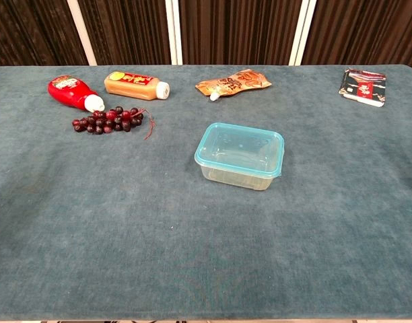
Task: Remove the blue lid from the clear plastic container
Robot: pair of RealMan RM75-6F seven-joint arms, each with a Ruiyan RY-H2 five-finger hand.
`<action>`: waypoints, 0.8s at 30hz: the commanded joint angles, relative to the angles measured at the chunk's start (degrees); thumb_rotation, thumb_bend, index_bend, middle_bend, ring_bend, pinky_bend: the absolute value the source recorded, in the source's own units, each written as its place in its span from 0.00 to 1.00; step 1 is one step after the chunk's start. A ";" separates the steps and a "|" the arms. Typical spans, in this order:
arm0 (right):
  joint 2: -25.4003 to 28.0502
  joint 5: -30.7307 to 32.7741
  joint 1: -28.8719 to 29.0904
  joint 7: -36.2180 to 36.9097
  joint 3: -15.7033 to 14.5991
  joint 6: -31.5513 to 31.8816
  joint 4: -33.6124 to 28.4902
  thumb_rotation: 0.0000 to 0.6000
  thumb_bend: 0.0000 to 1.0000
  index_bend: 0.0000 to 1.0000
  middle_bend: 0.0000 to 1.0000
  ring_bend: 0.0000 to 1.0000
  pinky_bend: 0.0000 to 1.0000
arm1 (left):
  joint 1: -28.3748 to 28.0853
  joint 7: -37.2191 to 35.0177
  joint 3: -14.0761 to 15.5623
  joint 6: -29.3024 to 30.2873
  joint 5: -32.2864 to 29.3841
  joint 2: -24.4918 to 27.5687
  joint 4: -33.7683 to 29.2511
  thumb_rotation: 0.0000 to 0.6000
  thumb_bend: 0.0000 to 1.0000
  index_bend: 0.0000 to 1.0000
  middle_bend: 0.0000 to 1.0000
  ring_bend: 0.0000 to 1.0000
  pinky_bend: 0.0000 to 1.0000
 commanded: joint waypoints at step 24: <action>-0.22 2.12 0.04 -0.62 0.43 -1.16 -0.19 1.00 0.17 0.00 0.00 0.00 0.00 | -8.14 4.60 -4.04 -10.70 -3.43 1.29 -7.47 1.00 0.00 0.00 0.00 0.00 0.00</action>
